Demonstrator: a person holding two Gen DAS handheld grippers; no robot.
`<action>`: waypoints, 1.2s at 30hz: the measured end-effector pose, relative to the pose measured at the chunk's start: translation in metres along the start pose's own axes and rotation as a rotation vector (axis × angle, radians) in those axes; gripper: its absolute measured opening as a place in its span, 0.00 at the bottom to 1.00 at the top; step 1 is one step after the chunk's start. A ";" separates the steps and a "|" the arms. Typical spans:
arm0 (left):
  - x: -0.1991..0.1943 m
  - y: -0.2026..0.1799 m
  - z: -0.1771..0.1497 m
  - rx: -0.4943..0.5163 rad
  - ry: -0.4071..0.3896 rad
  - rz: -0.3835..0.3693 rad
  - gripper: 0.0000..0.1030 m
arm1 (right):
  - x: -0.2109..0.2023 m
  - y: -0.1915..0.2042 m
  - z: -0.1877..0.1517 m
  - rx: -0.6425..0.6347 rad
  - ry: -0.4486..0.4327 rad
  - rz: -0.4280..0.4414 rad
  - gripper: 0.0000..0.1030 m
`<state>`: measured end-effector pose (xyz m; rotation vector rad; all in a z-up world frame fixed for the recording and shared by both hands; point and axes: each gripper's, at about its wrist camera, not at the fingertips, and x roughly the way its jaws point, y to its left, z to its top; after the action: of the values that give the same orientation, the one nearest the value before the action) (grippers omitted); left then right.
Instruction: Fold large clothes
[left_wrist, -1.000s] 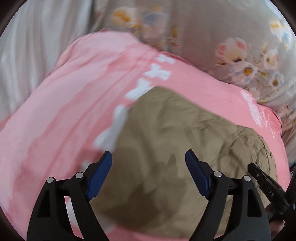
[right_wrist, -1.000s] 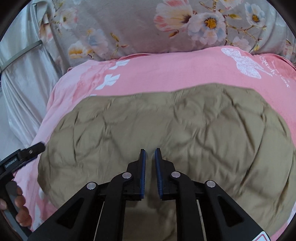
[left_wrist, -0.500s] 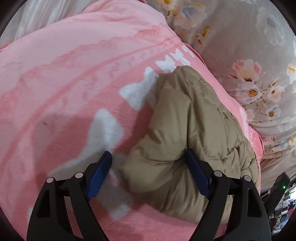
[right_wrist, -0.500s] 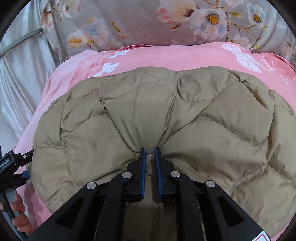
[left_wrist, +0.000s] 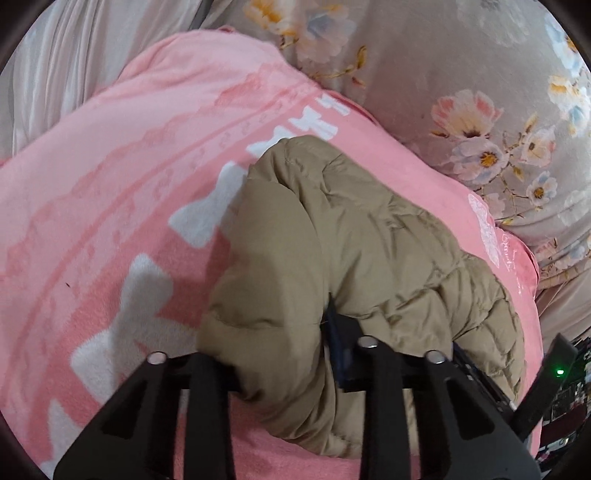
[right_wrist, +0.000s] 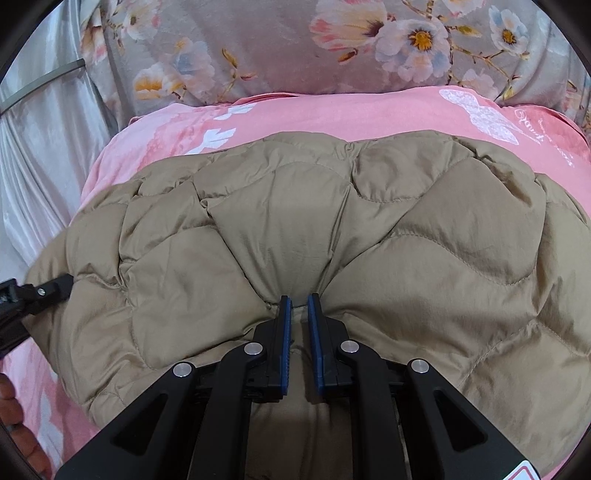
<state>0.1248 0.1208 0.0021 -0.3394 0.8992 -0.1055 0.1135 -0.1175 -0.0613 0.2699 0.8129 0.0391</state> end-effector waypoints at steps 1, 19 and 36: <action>-0.005 -0.004 0.002 0.009 -0.010 -0.008 0.16 | 0.000 0.000 0.000 0.003 0.001 0.002 0.12; -0.072 -0.139 0.007 0.295 -0.135 -0.103 0.11 | -0.045 -0.036 -0.004 0.181 0.089 0.170 0.10; -0.084 -0.222 -0.011 0.426 -0.121 -0.229 0.11 | -0.001 -0.064 -0.039 0.441 0.219 0.490 0.00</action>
<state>0.0756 -0.0713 0.1323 -0.0482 0.6935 -0.4753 0.0806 -0.1709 -0.1022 0.8908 0.9529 0.3572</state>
